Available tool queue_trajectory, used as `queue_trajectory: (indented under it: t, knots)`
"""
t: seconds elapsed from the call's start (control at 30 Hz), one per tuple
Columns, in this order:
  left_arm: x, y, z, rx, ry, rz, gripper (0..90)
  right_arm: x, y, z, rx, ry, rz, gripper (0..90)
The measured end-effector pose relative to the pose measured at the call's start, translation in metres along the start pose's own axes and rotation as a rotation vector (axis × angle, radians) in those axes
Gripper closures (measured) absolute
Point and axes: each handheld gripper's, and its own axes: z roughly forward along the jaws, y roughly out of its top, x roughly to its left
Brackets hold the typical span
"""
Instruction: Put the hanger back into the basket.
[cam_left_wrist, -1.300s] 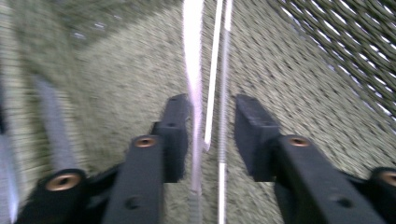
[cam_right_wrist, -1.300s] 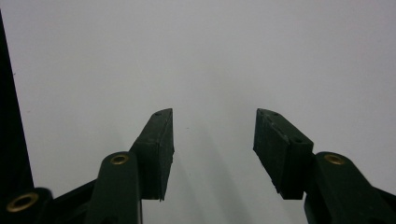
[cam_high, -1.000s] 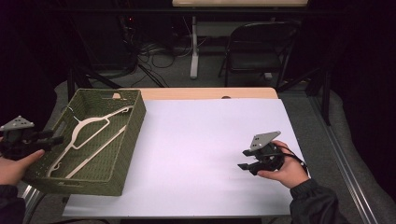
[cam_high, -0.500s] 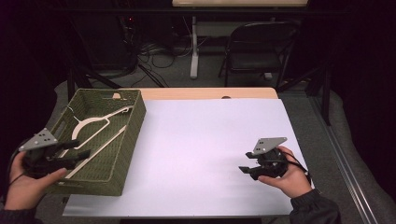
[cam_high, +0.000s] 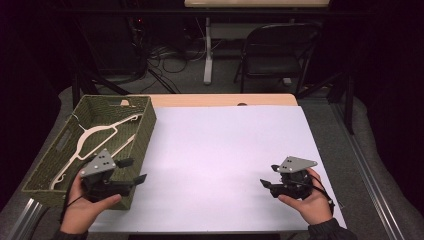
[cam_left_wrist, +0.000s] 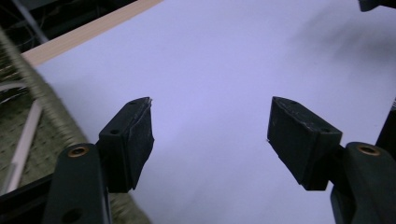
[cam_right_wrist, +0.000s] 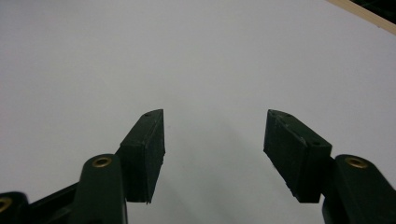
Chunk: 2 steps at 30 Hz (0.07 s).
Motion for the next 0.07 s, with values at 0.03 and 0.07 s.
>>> queue_trajectory:
  t: [0.03,0.07]
  knots:
    - [-0.0037,0.0011,0.0041,0.007,-0.016,0.010,31.0,-0.0015,-0.0039,-0.0018,-0.013,-0.009,0.012,37.7]
    - [-0.0066,0.0016,0.0073,0.008,-0.027,0.015,31.0,-0.0030,-0.0075,-0.0040,-0.029,-0.021,0.025,37.7]
